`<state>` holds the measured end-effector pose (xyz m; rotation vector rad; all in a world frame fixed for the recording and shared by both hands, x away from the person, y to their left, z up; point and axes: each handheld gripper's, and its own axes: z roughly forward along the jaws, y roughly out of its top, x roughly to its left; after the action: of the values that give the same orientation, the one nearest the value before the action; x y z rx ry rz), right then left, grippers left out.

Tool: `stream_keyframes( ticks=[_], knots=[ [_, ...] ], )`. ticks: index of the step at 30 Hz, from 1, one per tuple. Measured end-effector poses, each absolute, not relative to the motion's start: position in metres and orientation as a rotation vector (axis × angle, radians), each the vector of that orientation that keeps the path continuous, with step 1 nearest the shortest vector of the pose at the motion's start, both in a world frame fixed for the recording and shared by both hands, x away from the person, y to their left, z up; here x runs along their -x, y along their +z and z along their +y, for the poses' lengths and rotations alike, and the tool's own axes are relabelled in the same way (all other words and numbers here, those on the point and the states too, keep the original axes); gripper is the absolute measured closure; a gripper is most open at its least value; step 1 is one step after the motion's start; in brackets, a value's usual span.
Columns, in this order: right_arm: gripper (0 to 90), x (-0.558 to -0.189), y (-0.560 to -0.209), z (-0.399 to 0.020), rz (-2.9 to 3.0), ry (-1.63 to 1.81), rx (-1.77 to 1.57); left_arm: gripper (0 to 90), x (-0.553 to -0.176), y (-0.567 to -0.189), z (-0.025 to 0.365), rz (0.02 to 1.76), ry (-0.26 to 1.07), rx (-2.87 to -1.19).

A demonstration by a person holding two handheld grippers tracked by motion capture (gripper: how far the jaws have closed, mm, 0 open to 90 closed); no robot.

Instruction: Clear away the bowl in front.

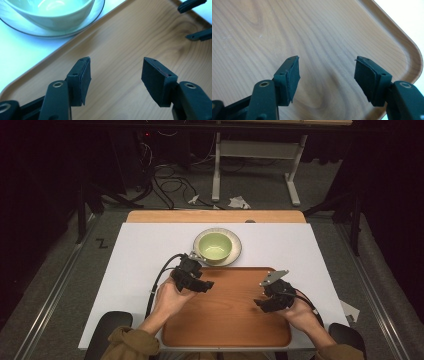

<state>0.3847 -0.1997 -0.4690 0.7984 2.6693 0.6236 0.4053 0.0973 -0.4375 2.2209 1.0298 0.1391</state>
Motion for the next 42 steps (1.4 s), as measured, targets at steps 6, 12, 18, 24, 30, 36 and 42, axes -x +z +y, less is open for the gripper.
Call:
stream_keyframes(
  ticks=[6,12,18,24,30,36,42],
  knots=[
    [36.9,-0.385,-0.471,-0.198,2.682,0.601,-0.782,40.5,-0.409,-0.436,0.1,1.038,0.147,-2.2],
    [36.8,-0.384,-0.47,-0.198,2.669,0.607,-0.8,39.5,-0.415,-0.432,0.104,1.058,0.16,-2.176],
    [36.5,-0.385,-0.47,-0.199,2.67,0.604,-0.79,39.4,-0.419,-0.43,0.101,1.065,0.192,-2.174],
    [36.3,-0.384,-0.47,-0.198,2.669,0.599,-0.802,39.3,-0.425,-0.425,0.099,1.065,0.204,-2.176],
    [36.1,-0.385,-0.47,-0.199,2.661,0.605,-0.799,39.9,-0.435,-0.421,0.1,1.087,0.227,-2.153],
    [36.4,-0.385,-0.47,-0.199,2.661,0.613,-0.804,40.2,-0.443,-0.423,0.1,1.099,0.234,-2.134],
    [36.2,-0.385,-0.471,-0.199,2.672,0.596,-0.808,40.8,-0.448,-0.423,0.099,1.117,0.258,-2.128]
  ],
)
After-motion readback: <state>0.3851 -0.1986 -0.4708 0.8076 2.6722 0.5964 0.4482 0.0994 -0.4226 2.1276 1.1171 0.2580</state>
